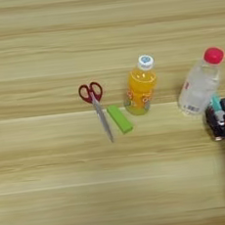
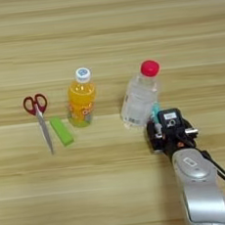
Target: Move the objects on the table
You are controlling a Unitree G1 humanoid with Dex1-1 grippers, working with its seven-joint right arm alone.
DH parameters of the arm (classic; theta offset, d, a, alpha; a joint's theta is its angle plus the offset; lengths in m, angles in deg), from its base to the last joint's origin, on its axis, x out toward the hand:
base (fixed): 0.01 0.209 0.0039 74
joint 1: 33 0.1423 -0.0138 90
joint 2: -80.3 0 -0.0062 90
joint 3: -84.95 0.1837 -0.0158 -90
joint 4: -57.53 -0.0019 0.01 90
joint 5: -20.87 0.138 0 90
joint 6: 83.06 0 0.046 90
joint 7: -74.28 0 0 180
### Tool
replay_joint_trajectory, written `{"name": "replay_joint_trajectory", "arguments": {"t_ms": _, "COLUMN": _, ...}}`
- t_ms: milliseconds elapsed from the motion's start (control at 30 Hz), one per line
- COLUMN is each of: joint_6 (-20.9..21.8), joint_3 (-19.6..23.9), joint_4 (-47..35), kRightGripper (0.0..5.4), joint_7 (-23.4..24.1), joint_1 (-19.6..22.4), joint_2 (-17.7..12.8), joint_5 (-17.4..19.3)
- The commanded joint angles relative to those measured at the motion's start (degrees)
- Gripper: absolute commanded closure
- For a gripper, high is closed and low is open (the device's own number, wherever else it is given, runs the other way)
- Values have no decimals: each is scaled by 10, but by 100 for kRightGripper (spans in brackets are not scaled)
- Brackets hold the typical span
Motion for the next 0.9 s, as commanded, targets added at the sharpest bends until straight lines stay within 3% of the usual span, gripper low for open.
{"name": "replay_joint_trajectory", "arguments": {"t_ms": 33, "joint_6": 2, "joint_3": 0, "joint_4": -21, "kRightGripper": 132, "joint_7": 1, "joint_1": 14, "joint_2": -13, "joint_5": 1}}
{"name": "replay_joint_trajectory", "arguments": {"t_ms": 300, "joint_6": -5, "joint_3": 2, "joint_4": -45, "kRightGripper": 4, "joint_7": 0, "joint_1": 9, "joint_2": -14, "joint_5": 2}}
{"name": "replay_joint_trajectory", "arguments": {"t_ms": 900, "joint_6": -82, "joint_3": -18, "joint_4": -242, "kRightGripper": 4, "joint_7": -38, "joint_1": -33, "joint_2": -8, "joint_5": 17}}
